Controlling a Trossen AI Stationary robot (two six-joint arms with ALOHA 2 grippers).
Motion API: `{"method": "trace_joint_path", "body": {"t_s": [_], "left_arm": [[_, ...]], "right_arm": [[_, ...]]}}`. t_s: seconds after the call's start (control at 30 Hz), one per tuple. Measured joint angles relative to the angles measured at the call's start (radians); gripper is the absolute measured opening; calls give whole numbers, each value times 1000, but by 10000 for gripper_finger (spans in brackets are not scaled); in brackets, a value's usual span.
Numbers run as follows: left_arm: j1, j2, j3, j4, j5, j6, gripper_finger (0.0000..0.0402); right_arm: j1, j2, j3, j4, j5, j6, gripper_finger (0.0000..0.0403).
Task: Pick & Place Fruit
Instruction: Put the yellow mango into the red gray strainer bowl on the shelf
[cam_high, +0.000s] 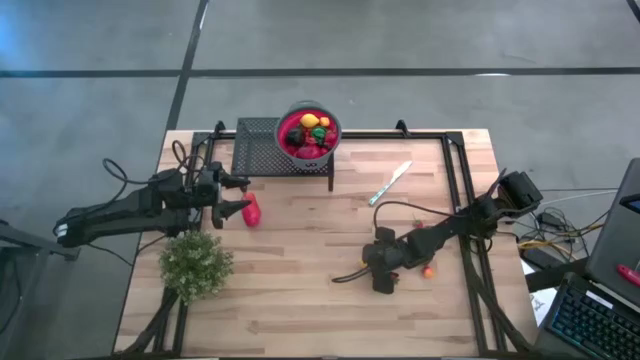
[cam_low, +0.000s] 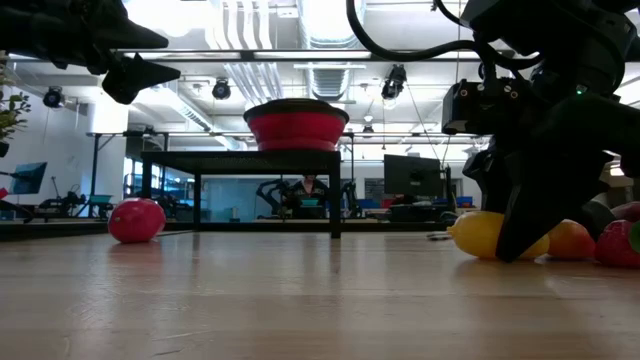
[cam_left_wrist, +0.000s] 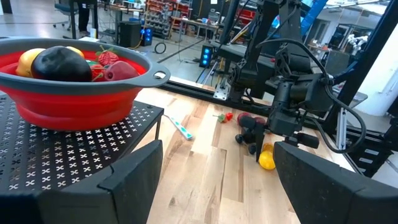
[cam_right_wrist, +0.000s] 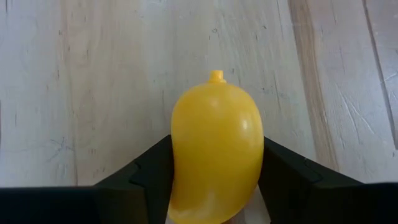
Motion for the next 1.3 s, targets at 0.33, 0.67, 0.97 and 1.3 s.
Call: {"method": "trace_joint_path", "body": {"t_s": [0.33,0.67,0.97,1.3], "left_arm": [[0,0,0,0,0,0,312],[0,0,0,0,0,0,312],[0,0,0,0,0,0,312],[-1,1,0,-8,0,0,312]], "right_arm": [[-5,-1,-1,0,-1,0,197],[-56,-5,-2,18,-2,-1,185],[-185,-88,95,-9,-51,-162,182],[-330,-102,444,-205,-88,-403,188]]}}
